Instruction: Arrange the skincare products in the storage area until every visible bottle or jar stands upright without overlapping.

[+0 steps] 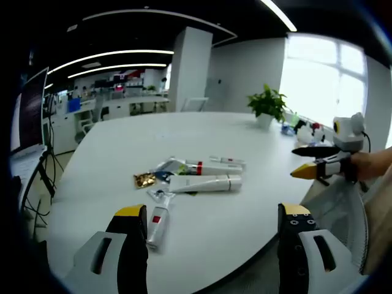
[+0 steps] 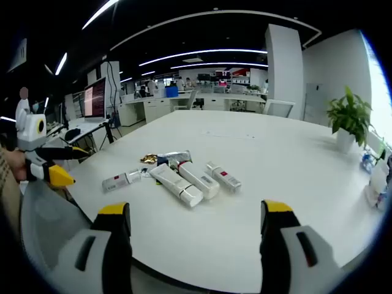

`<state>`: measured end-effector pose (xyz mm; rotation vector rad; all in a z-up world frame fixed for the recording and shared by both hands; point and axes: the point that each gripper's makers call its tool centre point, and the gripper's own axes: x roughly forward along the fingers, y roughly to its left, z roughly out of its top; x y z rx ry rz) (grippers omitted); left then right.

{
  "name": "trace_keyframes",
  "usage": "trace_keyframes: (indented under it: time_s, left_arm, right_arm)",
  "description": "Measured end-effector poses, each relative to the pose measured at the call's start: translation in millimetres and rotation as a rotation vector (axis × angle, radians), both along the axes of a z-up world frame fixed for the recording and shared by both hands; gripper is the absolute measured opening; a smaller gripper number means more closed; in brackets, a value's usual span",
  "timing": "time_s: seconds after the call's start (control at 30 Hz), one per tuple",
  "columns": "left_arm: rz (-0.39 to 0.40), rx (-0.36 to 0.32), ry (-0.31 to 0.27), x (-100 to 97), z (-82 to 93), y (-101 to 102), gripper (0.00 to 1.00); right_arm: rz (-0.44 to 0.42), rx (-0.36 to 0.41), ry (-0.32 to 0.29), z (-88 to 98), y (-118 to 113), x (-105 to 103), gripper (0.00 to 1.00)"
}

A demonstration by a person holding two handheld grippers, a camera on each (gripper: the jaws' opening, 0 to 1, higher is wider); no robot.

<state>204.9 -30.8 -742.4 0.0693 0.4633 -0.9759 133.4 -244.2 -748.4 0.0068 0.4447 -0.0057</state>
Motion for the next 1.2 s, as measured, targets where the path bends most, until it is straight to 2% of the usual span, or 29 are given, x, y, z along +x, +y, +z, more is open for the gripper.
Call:
trace_keyframes:
  time_s: [1.2]
  left_arm:
    - [-0.049, 0.007, -0.03, -7.5, 1.3, -3.4, 0.84]
  right_arm:
    - [-0.02, -0.069, 0.007, -1.9, -5.5, -1.8, 0.87]
